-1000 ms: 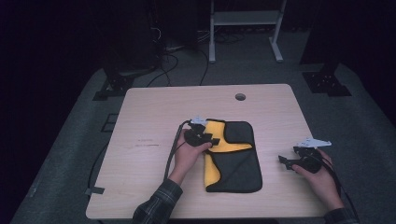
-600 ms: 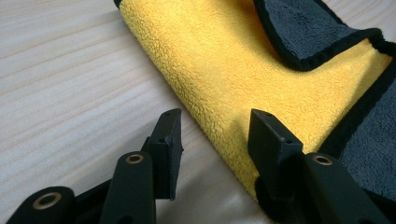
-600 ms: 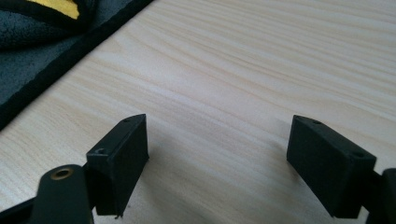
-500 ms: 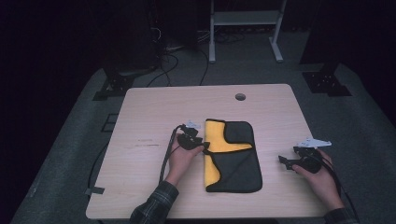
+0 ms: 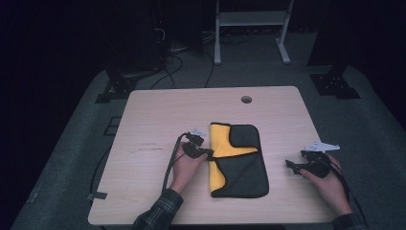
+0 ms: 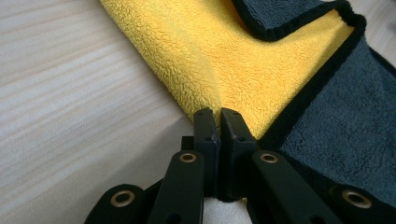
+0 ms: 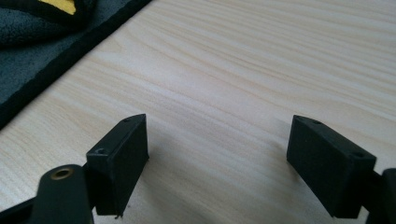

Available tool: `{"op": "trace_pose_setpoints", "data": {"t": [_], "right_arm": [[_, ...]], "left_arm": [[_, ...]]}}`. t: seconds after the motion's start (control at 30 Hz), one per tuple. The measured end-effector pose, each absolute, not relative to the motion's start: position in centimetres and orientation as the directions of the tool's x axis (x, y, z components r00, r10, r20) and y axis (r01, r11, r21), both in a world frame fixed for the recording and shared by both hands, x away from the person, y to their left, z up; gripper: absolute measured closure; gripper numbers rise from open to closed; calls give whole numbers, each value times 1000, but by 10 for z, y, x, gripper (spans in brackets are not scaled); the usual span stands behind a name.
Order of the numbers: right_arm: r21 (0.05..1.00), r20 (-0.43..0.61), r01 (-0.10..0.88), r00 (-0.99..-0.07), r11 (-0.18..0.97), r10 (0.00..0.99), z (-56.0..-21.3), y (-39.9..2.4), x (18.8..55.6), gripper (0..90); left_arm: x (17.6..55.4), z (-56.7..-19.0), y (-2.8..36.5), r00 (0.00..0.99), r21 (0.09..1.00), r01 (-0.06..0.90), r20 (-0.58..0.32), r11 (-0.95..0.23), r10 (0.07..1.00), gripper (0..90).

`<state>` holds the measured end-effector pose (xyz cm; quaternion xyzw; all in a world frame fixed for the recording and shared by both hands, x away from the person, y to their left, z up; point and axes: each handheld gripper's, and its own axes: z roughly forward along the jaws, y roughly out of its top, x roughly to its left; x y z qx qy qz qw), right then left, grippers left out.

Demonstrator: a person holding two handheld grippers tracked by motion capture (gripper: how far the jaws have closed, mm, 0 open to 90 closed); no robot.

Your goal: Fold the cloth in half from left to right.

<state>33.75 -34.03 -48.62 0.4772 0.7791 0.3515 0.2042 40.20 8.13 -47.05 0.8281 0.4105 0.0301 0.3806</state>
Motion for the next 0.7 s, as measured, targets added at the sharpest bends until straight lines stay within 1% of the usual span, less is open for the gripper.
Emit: {"op": "trace_pose_setpoints", "data": {"t": [0.2,0.27,0.5,0.57,0.7], "right_arm": [[742,18,601,-461,297,887,-486,-340,337,195],[743,18,600,-461,297,887,-486,-340,337,195],[742,17,600,-461,298,887,-486,-340,337,195],[743,17,600,-462,298,887,-486,-340,337,195],[742,18,601,-461,297,887,-486,-340,337,195]], "left_arm": [[402,-468,97,672,646,654,-257,-394,695,870],[401,-469,105,665,646,660,-265,-383,699,870],[402,-465,137,643,641,669,-243,-377,727,871],[402,-463,146,637,637,669,-225,-383,737,870],[401,-464,155,636,642,665,-219,-382,740,864]]}}
